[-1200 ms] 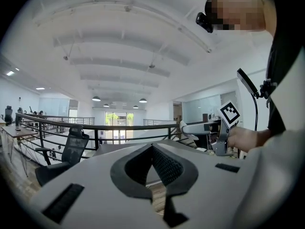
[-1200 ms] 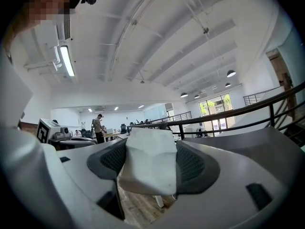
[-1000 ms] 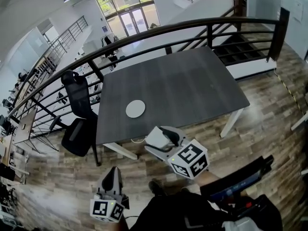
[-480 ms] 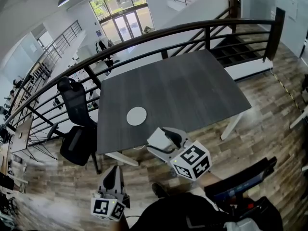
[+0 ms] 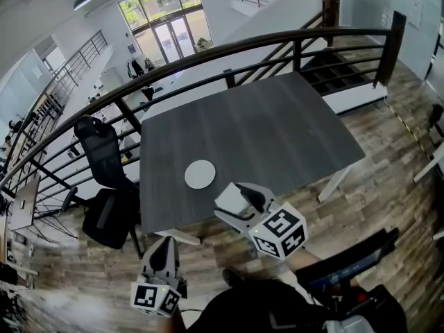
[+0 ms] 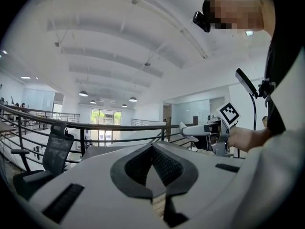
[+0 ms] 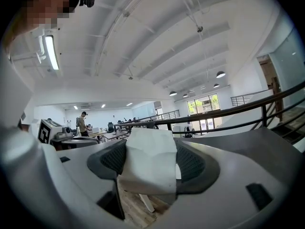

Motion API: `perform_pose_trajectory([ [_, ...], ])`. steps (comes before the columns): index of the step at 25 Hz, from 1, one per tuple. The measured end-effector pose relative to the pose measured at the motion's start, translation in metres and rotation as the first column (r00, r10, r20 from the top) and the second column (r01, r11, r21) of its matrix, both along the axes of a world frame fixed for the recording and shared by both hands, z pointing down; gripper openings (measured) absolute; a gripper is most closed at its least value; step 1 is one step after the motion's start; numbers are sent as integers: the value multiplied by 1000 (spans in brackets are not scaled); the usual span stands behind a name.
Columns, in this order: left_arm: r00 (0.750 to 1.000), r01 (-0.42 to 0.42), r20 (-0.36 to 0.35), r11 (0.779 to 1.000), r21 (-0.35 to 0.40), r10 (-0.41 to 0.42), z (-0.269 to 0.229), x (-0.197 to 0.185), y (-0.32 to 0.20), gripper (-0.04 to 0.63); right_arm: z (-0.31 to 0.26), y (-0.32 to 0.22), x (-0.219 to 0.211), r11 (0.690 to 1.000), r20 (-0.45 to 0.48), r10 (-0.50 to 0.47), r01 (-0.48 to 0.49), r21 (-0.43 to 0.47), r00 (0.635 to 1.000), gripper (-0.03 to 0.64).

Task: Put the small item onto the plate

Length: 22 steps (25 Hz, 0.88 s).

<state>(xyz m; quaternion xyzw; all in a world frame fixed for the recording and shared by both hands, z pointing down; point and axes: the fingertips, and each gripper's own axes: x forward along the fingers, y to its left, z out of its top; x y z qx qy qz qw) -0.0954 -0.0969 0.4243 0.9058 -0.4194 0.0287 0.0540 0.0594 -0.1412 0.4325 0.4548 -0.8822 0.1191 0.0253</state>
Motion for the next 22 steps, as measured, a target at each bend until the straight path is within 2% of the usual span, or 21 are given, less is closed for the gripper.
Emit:
perform_pose_trajectory([
  [3, 999, -34, -27, 999, 14, 34, -5, -9, -18, 3, 0, -16, -12, 1000, -9, 12, -12, -3, 1000, 331],
  [8, 999, -39, 19, 999, 0, 39, 4, -34, -48, 3, 3, -40, -33, 1000, -26, 23, -23, -8, 999, 330],
  [22, 994, -103, -25, 995, 6, 103, 10, -94, -104, 3, 3, -90, -88, 996, -41, 83, -84, -24, 996, 331],
])
